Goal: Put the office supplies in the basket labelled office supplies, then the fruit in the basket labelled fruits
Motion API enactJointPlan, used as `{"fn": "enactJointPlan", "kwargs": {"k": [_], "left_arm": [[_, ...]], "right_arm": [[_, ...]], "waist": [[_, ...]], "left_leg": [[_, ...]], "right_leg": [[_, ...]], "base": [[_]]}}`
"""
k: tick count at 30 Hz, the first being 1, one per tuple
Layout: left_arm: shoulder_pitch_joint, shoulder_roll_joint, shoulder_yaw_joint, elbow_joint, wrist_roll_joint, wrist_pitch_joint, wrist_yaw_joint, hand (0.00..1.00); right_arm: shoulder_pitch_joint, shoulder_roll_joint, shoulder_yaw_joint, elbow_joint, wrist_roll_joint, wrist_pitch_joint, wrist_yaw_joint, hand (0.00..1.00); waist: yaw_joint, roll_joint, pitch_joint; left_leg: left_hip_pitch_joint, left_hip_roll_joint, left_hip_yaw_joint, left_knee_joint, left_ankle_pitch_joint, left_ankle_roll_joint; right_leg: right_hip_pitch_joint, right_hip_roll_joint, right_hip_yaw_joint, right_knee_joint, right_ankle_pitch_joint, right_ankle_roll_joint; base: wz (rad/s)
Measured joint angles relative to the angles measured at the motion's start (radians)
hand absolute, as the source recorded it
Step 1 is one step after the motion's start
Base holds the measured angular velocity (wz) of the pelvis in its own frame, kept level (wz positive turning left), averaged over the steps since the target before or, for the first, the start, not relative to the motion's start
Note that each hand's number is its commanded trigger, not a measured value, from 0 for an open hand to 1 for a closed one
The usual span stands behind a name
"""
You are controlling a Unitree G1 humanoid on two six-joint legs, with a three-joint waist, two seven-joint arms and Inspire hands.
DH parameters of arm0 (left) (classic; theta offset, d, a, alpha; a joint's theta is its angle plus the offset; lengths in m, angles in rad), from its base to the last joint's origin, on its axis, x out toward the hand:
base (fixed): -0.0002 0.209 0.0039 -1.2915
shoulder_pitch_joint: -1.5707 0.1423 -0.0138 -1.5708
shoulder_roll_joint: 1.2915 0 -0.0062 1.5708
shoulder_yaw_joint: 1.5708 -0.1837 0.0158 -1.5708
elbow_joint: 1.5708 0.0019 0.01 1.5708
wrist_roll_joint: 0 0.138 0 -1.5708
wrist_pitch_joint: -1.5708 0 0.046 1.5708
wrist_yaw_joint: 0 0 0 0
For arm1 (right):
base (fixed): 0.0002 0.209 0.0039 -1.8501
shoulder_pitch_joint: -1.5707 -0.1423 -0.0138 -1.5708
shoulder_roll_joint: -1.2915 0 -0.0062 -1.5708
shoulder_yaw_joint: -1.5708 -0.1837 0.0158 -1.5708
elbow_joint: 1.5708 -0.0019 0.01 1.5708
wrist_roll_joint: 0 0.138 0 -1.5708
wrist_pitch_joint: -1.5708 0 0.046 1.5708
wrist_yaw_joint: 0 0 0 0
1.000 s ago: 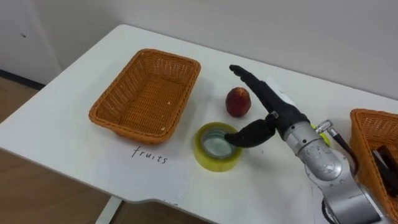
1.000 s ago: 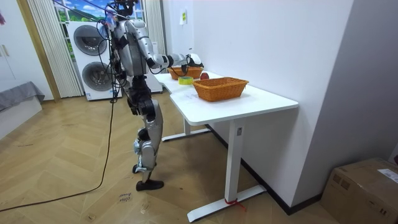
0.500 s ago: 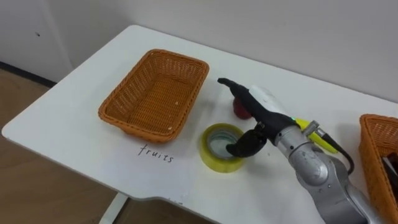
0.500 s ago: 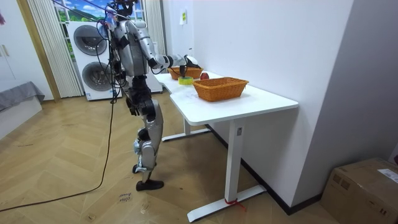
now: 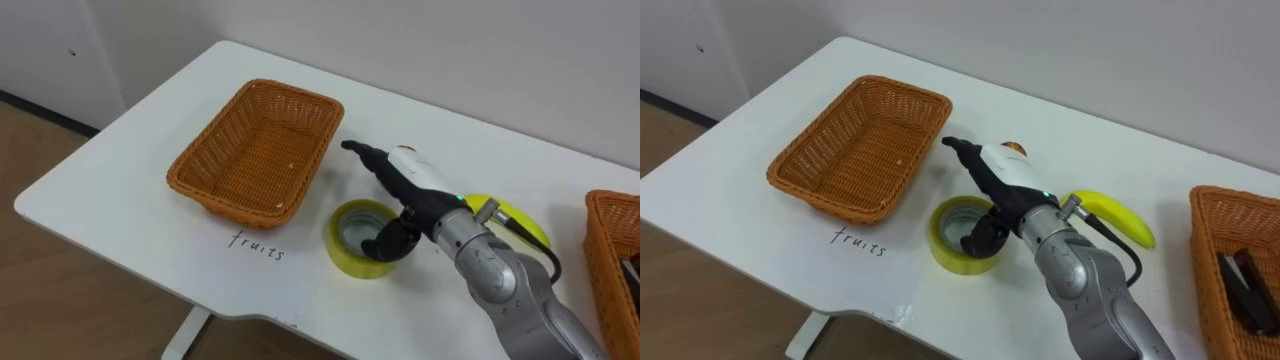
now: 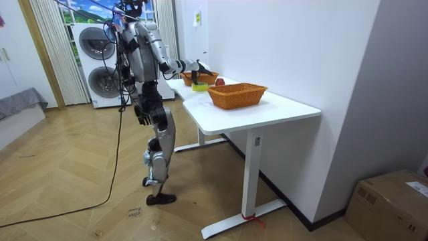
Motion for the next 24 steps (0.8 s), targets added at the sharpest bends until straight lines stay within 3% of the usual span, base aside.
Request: {"fn": "enactJointPlan", "kwargs": {"k": [8, 16, 24], "left_arm": [[0.012, -0.003, -0.002, -0.020, 0.000, -0.003, 0.000, 0.00], [0.005, -0.003, -0.010, -0.021, -0.003, -0.005, 0.000, 0.00], [0.001, 0.003, -0.010, -0.026, -0.002, -0.005, -0.001, 0.00]], "right_arm": [[0.000, 0.000, 0.000, 0.000, 0.000, 0.000, 0.007, 0.00], [0.000, -0.019, 0.005, 0.000, 0.007, -0.001, 0.052, 0.00], [0.001, -0.019, 0.005, 0.012, 0.049, 0.001, 0.120, 0.00]], "waist": [[0.001, -0.001, 0.0003], [0.000, -0.018, 0.0036], [0.000, -0.018, 0.0034]], "left_leg": [[-0.001, 0.000, -0.002, 0.000, 0.000, 0.000], [-0.002, 0.000, -0.002, 0.001, 0.000, 0.000], [-0.003, 0.000, -0.003, 0.006, 0.000, 0.000]], "right_leg": [[0.001, 0.000, -0.002, 0.000, 0.000, 0.000], [0.001, 0.000, -0.004, 0.000, 0.000, 0.000], [0.002, 0.000, -0.005, 0.001, 0.000, 0.000]], "base": [[0.00], [0.00], [0.00]]}}
